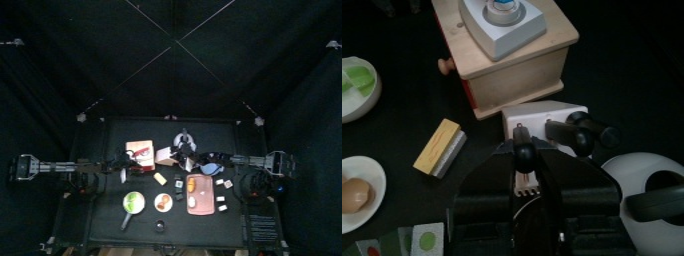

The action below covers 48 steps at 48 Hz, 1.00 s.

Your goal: Pull out cleaver

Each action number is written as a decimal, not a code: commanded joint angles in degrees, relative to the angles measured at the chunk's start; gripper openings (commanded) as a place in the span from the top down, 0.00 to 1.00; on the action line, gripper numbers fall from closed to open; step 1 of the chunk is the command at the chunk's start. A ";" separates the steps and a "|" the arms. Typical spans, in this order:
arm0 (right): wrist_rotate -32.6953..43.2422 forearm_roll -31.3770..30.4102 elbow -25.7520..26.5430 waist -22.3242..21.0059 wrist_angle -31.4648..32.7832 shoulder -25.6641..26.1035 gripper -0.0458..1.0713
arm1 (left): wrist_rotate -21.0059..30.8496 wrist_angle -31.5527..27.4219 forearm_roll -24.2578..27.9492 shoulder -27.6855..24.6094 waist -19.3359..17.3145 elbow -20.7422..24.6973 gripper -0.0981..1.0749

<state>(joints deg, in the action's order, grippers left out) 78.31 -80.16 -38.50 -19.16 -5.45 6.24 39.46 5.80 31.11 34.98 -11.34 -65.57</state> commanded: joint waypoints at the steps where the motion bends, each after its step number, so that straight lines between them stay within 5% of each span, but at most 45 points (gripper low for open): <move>1: 0.18 0.09 1.58 -0.35 -0.18 0.70 0.59 | -0.09 0.35 -0.09 0.00 -0.18 0.70 0.32; 22: 0.18 1.05 -1.49 -0.35 0.44 8.44 0.59 | -0.09 0.35 -0.09 0.00 -0.18 0.53 0.32; 48: 0.09 0.35 -2.81 -0.35 2.37 11.16 0.60 | -0.09 0.18 -0.09 0.00 -0.18 0.44 0.32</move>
<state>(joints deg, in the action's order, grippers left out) 78.49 -79.72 -41.48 -19.16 -3.08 14.94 39.38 5.89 31.11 34.98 -11.34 -65.83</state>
